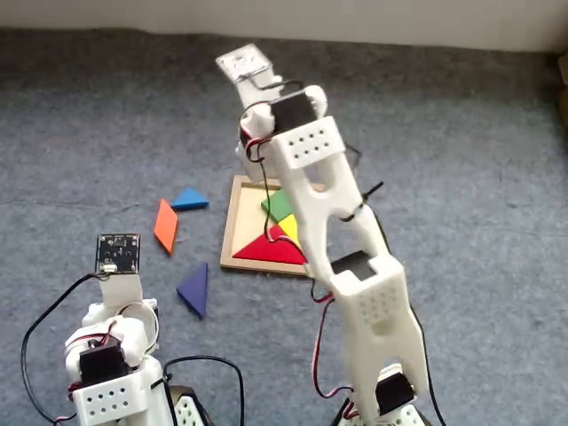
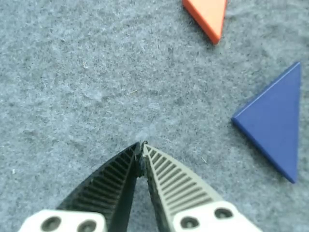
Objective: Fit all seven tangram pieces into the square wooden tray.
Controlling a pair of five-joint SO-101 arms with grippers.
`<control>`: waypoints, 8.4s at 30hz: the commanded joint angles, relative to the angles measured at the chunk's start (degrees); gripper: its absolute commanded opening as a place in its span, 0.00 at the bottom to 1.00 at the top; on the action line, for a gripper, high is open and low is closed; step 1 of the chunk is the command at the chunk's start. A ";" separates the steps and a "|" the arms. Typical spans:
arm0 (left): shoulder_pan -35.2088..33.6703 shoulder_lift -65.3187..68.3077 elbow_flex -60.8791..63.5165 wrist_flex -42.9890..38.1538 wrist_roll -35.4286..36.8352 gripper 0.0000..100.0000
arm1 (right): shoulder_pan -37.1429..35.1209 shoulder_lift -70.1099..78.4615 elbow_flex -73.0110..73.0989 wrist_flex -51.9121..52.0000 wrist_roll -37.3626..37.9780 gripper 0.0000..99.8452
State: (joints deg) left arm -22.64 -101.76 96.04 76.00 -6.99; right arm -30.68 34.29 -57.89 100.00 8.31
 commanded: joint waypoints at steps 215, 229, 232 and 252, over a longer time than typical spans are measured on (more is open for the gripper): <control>23.52 64.48 -36.62 -10.73 3.52 0.30 | 31.16 -138.77 159.69 -38.02 -0.26 0.01; 23.60 80.57 -40.04 -16.44 5.71 0.30 | 31.16 -138.59 159.69 -38.02 -0.26 0.01; 23.87 85.41 -43.12 -15.03 5.71 0.27 | 31.16 -138.59 159.69 -38.02 -0.26 0.01; 27.91 74.33 -44.53 -9.93 4.31 0.20 | 31.16 -138.59 159.69 -38.02 -0.26 0.01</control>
State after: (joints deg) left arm 4.35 -21.05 53.93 62.99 -1.80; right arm -0.35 -104.09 95.78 61.76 8.31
